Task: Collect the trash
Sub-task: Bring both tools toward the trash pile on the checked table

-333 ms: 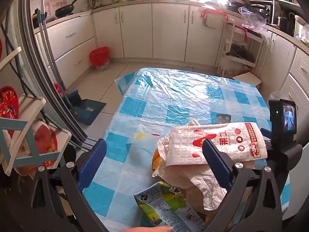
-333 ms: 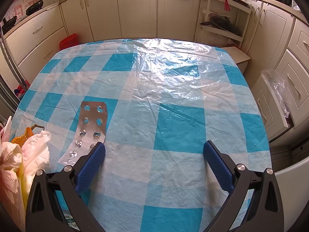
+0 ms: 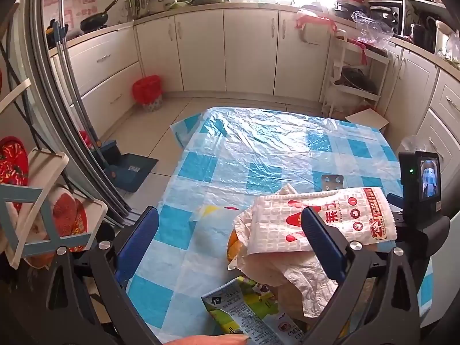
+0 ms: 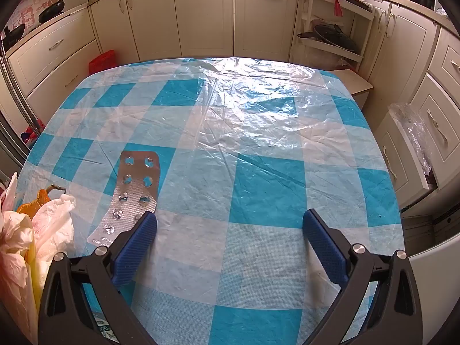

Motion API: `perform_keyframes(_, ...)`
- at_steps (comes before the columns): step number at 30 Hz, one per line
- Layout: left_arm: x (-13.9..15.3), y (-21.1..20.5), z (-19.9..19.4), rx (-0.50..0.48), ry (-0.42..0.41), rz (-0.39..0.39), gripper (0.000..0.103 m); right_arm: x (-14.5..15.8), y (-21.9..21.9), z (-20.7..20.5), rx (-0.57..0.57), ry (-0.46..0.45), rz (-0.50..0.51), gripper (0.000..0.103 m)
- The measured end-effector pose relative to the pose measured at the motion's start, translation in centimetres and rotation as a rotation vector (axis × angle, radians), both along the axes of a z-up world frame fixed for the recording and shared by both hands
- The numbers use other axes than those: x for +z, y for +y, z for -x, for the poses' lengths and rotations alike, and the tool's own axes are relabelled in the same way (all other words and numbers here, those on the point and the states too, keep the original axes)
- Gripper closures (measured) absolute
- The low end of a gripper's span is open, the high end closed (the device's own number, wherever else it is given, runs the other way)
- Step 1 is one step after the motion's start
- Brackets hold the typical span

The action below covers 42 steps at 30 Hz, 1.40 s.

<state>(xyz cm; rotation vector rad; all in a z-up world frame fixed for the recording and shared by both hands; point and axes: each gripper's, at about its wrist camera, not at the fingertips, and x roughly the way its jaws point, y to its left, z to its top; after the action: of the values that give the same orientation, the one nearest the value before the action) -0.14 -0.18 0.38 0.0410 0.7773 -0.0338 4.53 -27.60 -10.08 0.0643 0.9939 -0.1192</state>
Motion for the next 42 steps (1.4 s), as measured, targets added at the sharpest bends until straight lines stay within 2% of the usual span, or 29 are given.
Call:
perform_keyframes(6,2.4,1.9,1.3,-0.001,-0.056,0.037,0.008,0.0,0.0,0.0,0.000,0.000,0.000,0.006)
perform_keyframes(15,4.3,6.4,4.1,0.073,-0.058,0.160,0.008,0.0,0.0,0.0,0.000,0.000,0.000,0.006)
perform_keyframes(19,3.7,5.7,4.2,0.072,0.017,0.035,0.008,0.0,0.0,0.0,0.000,0.000,0.000,0.006)
perform_keyframes(23,2.9,4.5,4.6,0.024,0.032,-0.028,0.008,0.0,0.0,0.0,0.000,0.000,0.000,0.006)
perform_keyframes(27,2.6,3.0,4.8,-0.019,0.041,-0.064,0.008,0.0,0.0,0.0,0.000,0.000,0.000,0.006)
perform_keyframes(33,2.7,1.7,5.6,-0.025,0.031,-0.089,0.008,0.2,-0.2,0.1,-0.007,0.001,-0.003,0.006)
perform_keyframes(35,2.8,1.3,5.9,-0.027,0.033,-0.095,0.008,0.4,-0.5,-0.2,0.039,0.048,-0.015,0.006)
perform_keyframes(38,3.5,0.6,6.8,-0.036,0.018,-0.096,0.008,0.7,-2.0,0.2,0.027,0.050,-0.047,0.006)
perform_keyframes(42,4.9,-0.2,8.1,-0.057,-0.009,-0.095,0.008,5.2,-5.3,3.1,-0.063,-0.070,0.000,0.006)
